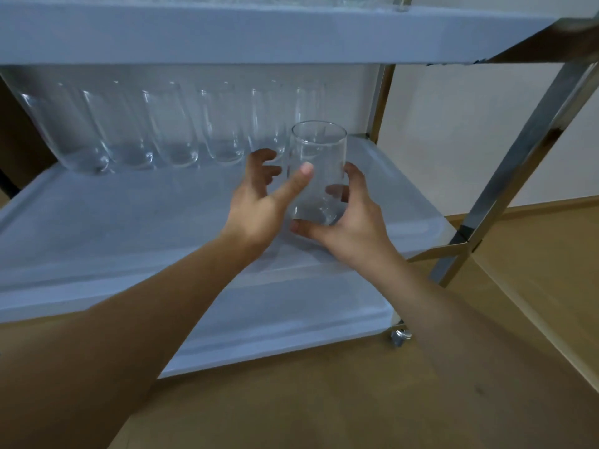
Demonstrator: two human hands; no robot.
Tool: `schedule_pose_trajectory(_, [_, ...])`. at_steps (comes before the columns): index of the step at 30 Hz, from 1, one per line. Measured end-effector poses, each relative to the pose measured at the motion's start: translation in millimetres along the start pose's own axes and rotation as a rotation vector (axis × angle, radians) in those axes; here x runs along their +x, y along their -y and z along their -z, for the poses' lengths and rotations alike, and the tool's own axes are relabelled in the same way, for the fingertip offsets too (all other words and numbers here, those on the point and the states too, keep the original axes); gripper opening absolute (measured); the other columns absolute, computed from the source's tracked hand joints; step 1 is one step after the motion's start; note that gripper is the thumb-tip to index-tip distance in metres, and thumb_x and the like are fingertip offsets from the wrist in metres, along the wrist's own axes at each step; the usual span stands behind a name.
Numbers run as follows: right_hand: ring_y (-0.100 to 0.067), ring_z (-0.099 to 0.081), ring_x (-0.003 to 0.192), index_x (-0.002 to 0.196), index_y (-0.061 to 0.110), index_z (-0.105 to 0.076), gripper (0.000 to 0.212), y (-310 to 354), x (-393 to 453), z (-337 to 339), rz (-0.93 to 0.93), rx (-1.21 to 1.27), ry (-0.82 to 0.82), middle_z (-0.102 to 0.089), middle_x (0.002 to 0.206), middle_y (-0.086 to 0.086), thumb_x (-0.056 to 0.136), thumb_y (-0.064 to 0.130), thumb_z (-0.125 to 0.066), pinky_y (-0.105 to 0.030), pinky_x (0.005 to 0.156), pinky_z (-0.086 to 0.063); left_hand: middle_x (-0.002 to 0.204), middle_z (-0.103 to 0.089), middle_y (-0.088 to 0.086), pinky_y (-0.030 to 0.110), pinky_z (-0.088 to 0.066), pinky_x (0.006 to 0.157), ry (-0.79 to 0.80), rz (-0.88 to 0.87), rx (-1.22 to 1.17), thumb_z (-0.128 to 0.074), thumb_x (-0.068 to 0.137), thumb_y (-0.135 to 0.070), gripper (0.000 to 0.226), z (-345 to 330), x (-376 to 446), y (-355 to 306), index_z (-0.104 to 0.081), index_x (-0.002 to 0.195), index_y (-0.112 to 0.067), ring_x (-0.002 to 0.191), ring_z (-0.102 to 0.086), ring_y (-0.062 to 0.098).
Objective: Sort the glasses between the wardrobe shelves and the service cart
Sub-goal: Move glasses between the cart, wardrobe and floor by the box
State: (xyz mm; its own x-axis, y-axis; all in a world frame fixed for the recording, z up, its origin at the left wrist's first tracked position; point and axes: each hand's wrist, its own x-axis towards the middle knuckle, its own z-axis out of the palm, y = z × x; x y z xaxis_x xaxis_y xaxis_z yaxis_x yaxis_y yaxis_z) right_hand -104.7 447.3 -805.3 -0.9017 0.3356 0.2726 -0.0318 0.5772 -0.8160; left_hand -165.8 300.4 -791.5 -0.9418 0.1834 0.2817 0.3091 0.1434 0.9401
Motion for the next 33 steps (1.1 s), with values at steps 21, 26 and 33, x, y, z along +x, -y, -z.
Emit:
schedule_pose_trajectory(21, [-0.022,-0.065,0.108,0.138,0.016,-0.047,0.094,-28,157,5,-0.031,0.002,-0.308,-0.064,0.118,-0.003,0.058,0.027,-0.096,-0.034,0.095,-0.053,0.141,-0.053,-0.008,0.045,-0.032,0.111,0.219,-0.193,1.077,-0.014,0.07,-0.083,0.082,17,27,49,-0.054,0.128,-0.043,0.132,-0.044,0.023])
schedule_pose_trajectory(26, [-0.026,-0.061,0.113,0.134,0.012,-0.047,0.09,-28,190,6,-0.065,-0.051,-0.335,-0.061,0.124,-0.006,0.058,0.024,-0.093,-0.037,0.095,-0.054,0.141,-0.053,-0.008,0.046,-0.031,0.112,0.24,-0.196,1.086,-0.021,0.075,-0.081,0.075,17,27,49,-0.054,0.13,-0.042,0.132,-0.044,0.024])
schedule_pose_trajectory(33, [-0.015,-0.06,0.092,0.118,0.02,-0.047,0.071,-43,206,3,-0.124,0.029,-0.346,-0.059,0.101,0.006,0.061,0.019,-0.091,-0.019,0.073,-0.05,0.14,-0.054,-0.007,0.046,-0.031,0.112,0.235,-0.209,1.089,-0.026,0.079,-0.078,0.07,15,25,49,-0.055,0.13,-0.039,0.131,-0.044,0.024])
